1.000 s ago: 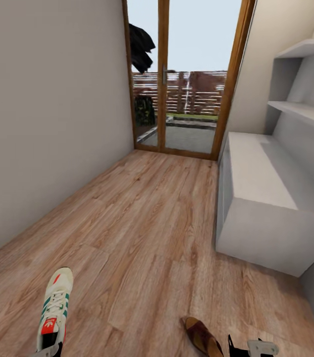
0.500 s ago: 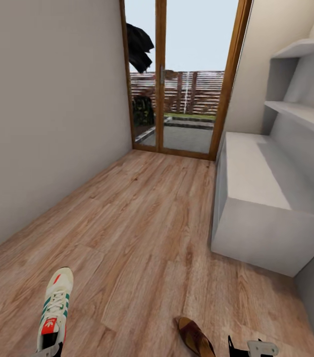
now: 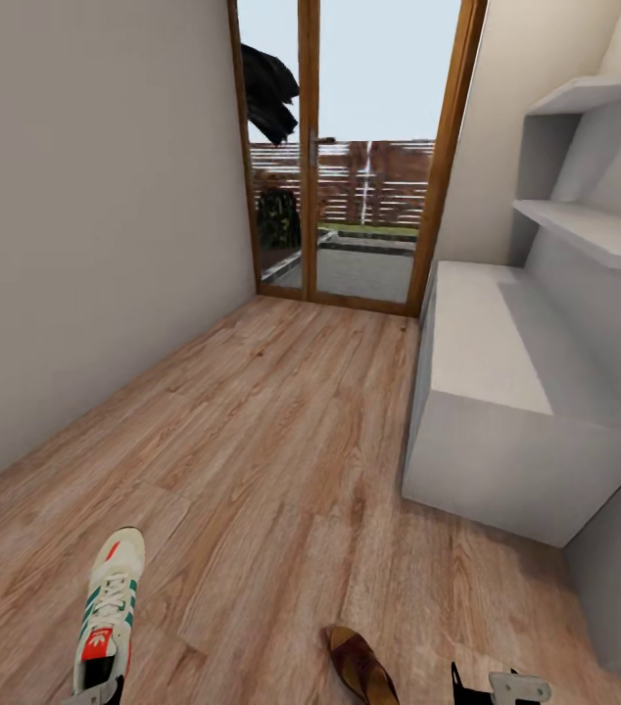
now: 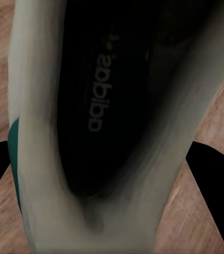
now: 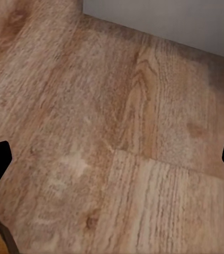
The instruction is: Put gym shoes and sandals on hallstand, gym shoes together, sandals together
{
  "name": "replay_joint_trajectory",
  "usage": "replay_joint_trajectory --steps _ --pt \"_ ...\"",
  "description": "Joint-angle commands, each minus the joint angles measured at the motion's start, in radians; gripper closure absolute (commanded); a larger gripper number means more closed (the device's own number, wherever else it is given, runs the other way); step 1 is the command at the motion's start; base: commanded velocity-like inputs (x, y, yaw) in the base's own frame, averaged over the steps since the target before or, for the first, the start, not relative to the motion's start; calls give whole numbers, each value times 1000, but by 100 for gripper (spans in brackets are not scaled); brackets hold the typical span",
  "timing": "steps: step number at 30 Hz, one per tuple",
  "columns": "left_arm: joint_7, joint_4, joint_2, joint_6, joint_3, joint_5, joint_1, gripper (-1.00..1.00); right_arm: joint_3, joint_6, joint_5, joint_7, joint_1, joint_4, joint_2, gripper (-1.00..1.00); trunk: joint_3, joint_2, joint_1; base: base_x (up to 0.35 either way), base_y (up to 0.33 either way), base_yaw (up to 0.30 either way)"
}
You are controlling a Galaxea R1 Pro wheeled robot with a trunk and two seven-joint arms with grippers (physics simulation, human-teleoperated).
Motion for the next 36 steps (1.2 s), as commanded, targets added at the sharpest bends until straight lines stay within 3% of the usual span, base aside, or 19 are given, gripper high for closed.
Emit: replay_joint_trajectory --steps 1,8,16,22,36 --pt "-11 1 0 -1 6 5 -1 100 0 -2 6 -5 0 1 0 -100 -1 0 0 0 -34 0" --pt "-11 1 -1 -1 5 5 -1 100 0 -2 6 -4 0 1 0 -100 -1 0 0 0 -32 0" --pt "-11 0 -1 -1 5 3 -1 100 0 -2 6 -5 0 1 1 -100 -1 0 0 0 -223 30" --pt "-11 0 -1 -1 5 3 -1 100 0 -2 6 -5 0 1 1 -100 -1 0 0 -6 -206 222" --pt "-11 1 -1 -1 5 2 -1 100 0 -2 6 -5 0 -1 1 -100 -1 0 0 -1 -13 274"
